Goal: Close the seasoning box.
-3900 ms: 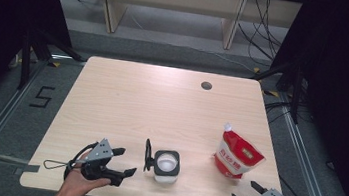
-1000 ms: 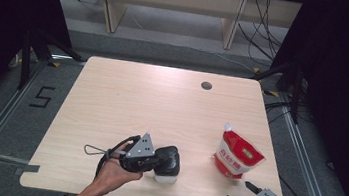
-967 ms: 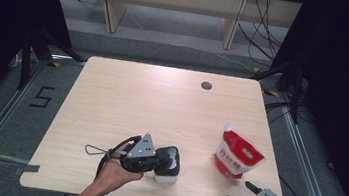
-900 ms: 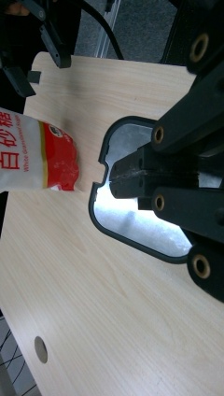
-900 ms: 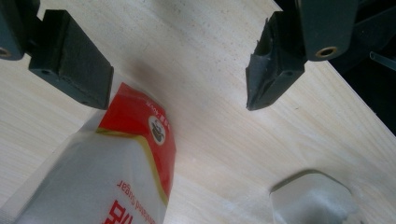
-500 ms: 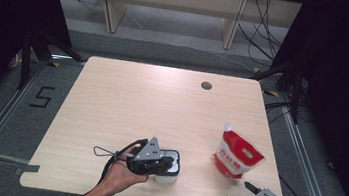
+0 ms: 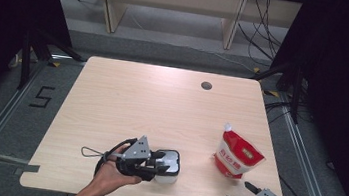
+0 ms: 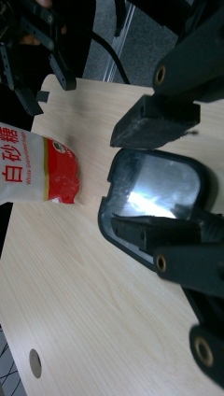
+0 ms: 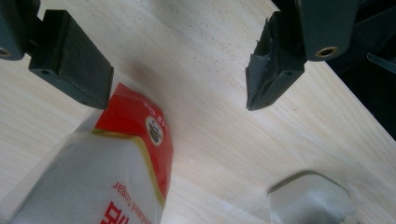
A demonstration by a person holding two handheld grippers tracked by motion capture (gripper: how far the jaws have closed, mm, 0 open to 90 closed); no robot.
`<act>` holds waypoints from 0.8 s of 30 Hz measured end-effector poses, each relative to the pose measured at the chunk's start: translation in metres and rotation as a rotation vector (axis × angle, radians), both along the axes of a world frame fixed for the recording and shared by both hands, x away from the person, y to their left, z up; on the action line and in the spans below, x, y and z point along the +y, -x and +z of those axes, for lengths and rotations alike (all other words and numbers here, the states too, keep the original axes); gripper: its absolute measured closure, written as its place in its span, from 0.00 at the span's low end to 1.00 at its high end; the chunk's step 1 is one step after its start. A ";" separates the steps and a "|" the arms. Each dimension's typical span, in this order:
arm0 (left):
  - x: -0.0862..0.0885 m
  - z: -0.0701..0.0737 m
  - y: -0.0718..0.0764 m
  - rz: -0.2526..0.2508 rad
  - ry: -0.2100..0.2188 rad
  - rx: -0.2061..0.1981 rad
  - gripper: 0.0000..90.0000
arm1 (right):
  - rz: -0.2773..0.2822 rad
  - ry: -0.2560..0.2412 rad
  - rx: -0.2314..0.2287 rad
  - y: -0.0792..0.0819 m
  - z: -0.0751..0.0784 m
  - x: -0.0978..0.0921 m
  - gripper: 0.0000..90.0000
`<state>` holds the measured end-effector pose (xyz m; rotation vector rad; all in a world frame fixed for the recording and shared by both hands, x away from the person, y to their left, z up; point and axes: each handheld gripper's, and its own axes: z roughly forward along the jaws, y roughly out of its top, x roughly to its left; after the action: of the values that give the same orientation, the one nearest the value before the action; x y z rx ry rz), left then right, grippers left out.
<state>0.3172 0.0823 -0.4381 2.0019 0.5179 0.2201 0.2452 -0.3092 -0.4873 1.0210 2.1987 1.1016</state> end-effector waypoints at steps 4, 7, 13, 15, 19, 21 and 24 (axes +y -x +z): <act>0.012 0.000 0.006 0.022 -0.010 0.005 0.46 | 0.012 0.013 -0.013 -0.001 0.000 -0.001 0.27; 0.023 -0.004 0.012 0.039 -0.020 0.013 0.41 | 0.001 -0.001 -0.001 0.000 0.000 0.000 0.27; 0.041 -0.013 0.022 0.059 -0.045 0.031 0.35 | -0.002 0.003 -0.002 0.000 0.000 0.000 0.26; 0.048 -0.017 0.025 0.074 -0.054 0.036 0.34 | -0.002 0.003 -0.001 0.000 0.000 0.000 0.26; 0.060 -0.025 0.031 0.100 -0.061 0.044 0.33 | -0.002 0.008 -0.008 0.000 0.000 0.000 0.26; 0.063 -0.029 0.033 0.114 -0.044 0.051 0.32 | 0.008 0.010 -0.007 -0.001 0.000 0.000 0.26; 0.070 -0.035 0.035 0.130 -0.059 0.058 0.31 | 0.007 0.015 -0.013 -0.001 0.000 -0.001 0.26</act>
<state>0.2818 0.1526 -0.4730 2.0391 0.6868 0.2602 0.2467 -0.3100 -0.4876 0.9972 2.1987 1.0903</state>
